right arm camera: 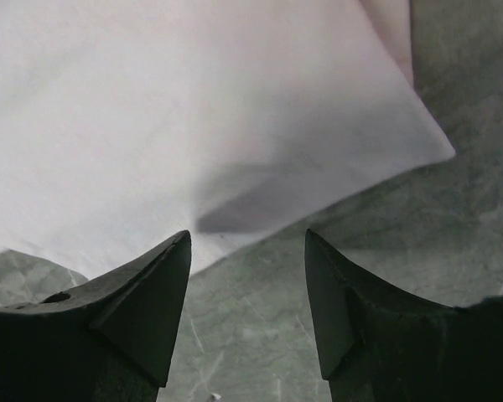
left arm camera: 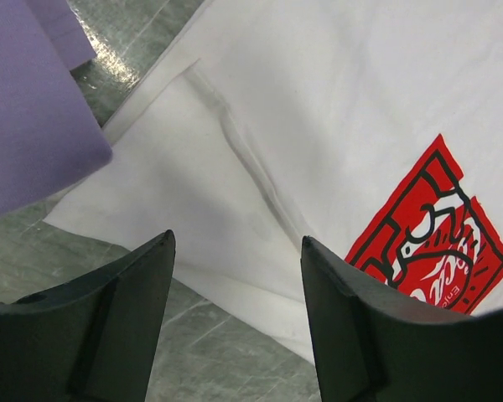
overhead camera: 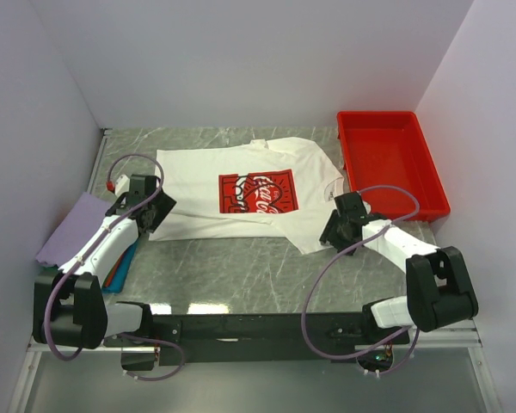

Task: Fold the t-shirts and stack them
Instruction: Fold the tshirt

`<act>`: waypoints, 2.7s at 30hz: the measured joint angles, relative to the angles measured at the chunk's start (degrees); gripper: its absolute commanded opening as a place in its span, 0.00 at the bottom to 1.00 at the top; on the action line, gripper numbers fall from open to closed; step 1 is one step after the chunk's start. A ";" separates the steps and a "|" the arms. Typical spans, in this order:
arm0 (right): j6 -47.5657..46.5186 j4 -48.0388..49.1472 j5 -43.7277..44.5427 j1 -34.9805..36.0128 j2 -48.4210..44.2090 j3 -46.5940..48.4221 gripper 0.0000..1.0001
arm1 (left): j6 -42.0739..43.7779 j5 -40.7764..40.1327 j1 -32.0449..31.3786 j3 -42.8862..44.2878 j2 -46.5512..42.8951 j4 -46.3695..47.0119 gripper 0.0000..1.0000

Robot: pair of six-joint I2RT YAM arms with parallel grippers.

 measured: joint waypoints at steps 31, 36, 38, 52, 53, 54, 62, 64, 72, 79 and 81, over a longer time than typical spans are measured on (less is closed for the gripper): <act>-1.31 -7.76 0.48 0.28 9.20 25.88 0.00 | -0.94 -0.09 -0.15 9.14 19.02 2.40 0.65; -2.05 -9.62 -0.28 -0.48 16.94 32.59 0.00 | -1.03 -1.86 -0.15 14.19 22.80 1.36 0.64; -2.34 -10.58 -0.66 -1.01 19.41 34.97 0.00 | -1.07 -2.73 -0.15 15.65 24.06 0.87 0.64; -3.34 -11.65 -3.89 -3.87 25.16 41.13 0.00 | -6.91 -10.99 -0.13 19.58 26.40 -8.72 0.54; -3.39 -11.65 -4.07 -3.96 25.29 41.16 0.00 | -7.13 -11.41 -0.13 20.44 27.19 -9.46 0.53; -3.43 -11.67 -4.22 -4.02 25.40 41.16 0.00 | -7.37 -11.67 -0.15 21.07 27.80 -9.81 0.51; -3.74 -11.47 -5.66 -4.48 25.62 41.16 0.00 | -8.98 -13.18 -0.13 26.93 34.93 -13.94 0.44; -3.74 -11.45 -5.86 -4.50 25.64 41.16 0.00 | -9.55 -13.40 -0.13 27.52 35.89 -14.82 0.42; -3.72 -11.28 -6.56 -4.76 25.77 41.16 0.00 | -10.51 -14.05 -0.13 27.76 36.26 -17.14 0.10; -3.69 -11.26 -7.30 -5.46 26.08 41.16 0.00 | -10.84 -14.19 0.02 27.76 36.26 -17.59 0.01; -3.72 -11.28 -7.63 -5.70 26.56 41.42 0.00 | -10.82 -14.23 0.09 27.76 36.11 -17.64 0.01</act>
